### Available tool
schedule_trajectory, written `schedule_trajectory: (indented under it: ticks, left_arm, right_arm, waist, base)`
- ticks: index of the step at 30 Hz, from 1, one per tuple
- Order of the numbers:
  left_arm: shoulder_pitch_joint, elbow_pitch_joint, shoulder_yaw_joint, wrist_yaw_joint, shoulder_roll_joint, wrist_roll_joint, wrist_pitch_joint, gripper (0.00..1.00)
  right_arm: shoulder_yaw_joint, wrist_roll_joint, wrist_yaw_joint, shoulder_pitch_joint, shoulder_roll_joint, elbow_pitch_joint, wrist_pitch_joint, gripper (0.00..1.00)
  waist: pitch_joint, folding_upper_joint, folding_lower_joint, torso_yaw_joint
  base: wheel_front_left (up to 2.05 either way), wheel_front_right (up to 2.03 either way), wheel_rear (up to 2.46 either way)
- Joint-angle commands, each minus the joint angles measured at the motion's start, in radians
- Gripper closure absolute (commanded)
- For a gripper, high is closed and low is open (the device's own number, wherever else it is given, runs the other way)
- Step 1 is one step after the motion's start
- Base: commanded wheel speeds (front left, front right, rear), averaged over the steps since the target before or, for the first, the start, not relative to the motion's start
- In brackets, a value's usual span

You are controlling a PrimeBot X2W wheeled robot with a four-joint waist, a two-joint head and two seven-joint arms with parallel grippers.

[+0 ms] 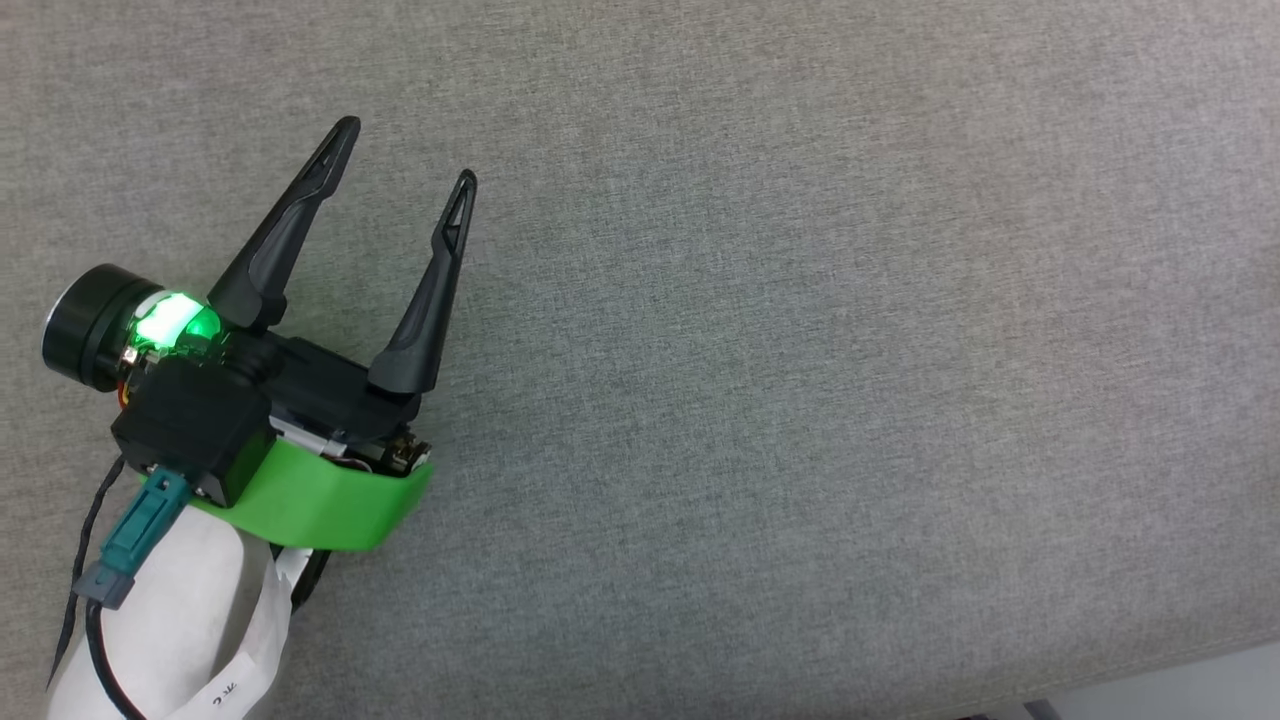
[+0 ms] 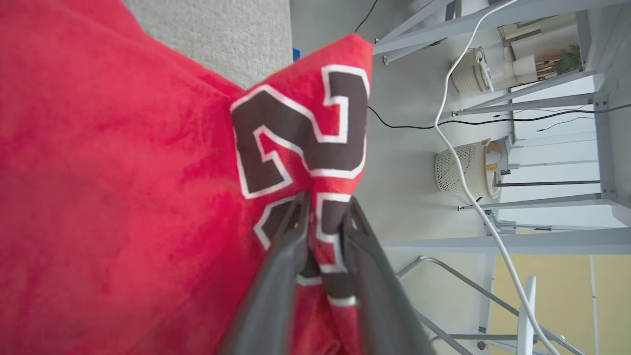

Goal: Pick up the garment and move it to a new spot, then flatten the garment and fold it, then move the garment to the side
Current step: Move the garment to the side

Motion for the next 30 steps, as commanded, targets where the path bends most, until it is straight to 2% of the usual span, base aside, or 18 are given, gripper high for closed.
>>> schedule_trajectory:
  ticks: [1, 8, 13, 21, 26, 30]
  left_arm:
    - [-0.011, 0.002, 0.0, 0.007, 0.004, -0.007, -0.002, 0.0]
    - [0.002, 0.057, -0.016, 0.011, -0.032, -0.019, -0.027, 0.0]
    - [0.032, 0.112, -0.013, 0.014, -0.068, -0.032, -0.04, 0.0]
    - [0.115, 0.171, 0.054, 0.019, -0.137, -0.058, -0.043, 0.0]
    - [0.183, 0.203, 0.098, 0.02, -0.181, -0.057, -0.044, 0.0]
    - [0.233, 0.229, 0.125, 0.015, -0.212, -0.077, -0.044, 0.0]
  right_arm:
    - [-0.011, -0.029, -0.002, -0.02, 0.005, 0.008, -0.015, 0.0]
    - [-0.058, -0.11, -0.002, -0.057, 0.025, 0.009, -0.052, 0.0]
    - [-0.045, -0.085, -0.002, -0.072, 0.043, -0.053, -0.091, 0.0]
    - [0.01, 0.111, -0.002, -0.027, 0.147, -0.298, -0.098, 0.0]
    - [0.055, 0.239, -0.002, 0.076, 0.226, -0.495, -0.078, 0.0]
    - [0.063, 0.282, -0.002, 0.179, 0.302, -0.643, -0.095, 0.0]
  waist:
    - [-0.008, 0.012, -0.0002, 0.006]
    - [-0.092, 0.012, -0.0002, 0.017]
    - [-0.189, 0.012, -0.0002, 0.027]
    - [-0.355, 0.012, -0.0002, 0.061]
    - [-0.449, 0.012, -0.0002, 0.099]
    - [-0.505, 0.012, -0.0002, 0.129]
  base:
    - [0.0, 0.0, 0.0]
    - [0.0, 0.0, 0.0]
    - [0.0, 0.0, 0.0]
    - [0.0, 0.0, 0.0]
    - [0.0, 0.0, 0.0]
    - [0.0, 0.0, 0.0]
